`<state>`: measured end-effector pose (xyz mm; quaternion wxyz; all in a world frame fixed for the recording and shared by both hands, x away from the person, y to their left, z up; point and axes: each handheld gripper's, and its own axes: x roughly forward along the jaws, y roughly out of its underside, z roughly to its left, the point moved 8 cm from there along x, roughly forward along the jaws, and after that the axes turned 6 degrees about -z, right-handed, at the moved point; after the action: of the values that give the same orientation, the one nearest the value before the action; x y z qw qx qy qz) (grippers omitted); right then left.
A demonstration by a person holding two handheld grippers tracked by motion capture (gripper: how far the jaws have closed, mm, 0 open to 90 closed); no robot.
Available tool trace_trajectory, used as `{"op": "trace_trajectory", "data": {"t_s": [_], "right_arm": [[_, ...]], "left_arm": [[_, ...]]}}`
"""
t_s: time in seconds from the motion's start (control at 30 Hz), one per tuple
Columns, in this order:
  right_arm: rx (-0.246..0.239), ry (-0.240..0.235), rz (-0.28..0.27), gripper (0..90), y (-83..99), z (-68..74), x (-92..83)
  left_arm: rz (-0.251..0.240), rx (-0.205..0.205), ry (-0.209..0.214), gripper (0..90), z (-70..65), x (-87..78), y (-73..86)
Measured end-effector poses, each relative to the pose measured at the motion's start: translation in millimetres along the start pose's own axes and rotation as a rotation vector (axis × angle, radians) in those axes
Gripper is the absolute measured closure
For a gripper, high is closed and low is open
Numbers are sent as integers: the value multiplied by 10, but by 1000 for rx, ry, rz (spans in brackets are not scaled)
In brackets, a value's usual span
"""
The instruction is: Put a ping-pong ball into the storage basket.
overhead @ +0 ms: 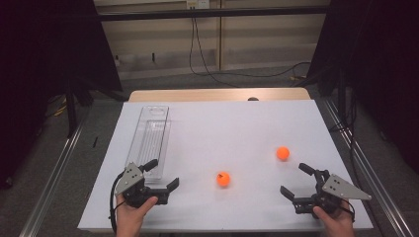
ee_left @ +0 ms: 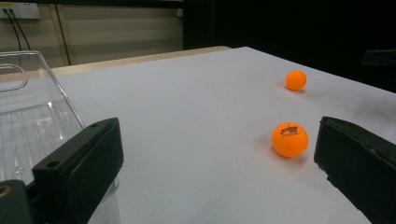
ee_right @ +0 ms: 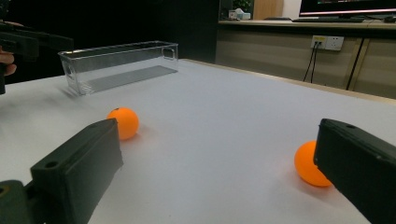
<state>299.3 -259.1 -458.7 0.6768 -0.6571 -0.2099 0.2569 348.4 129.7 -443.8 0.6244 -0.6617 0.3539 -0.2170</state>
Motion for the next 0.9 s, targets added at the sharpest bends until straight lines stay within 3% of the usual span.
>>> {"op": "trace_trajectory", "data": {"t_s": [0.9], "right_arm": [[0, -1, -1, 10, 0, 5, 2]], "left_arm": [[29, 11, 46, 14, -107, 142, 16]]}}
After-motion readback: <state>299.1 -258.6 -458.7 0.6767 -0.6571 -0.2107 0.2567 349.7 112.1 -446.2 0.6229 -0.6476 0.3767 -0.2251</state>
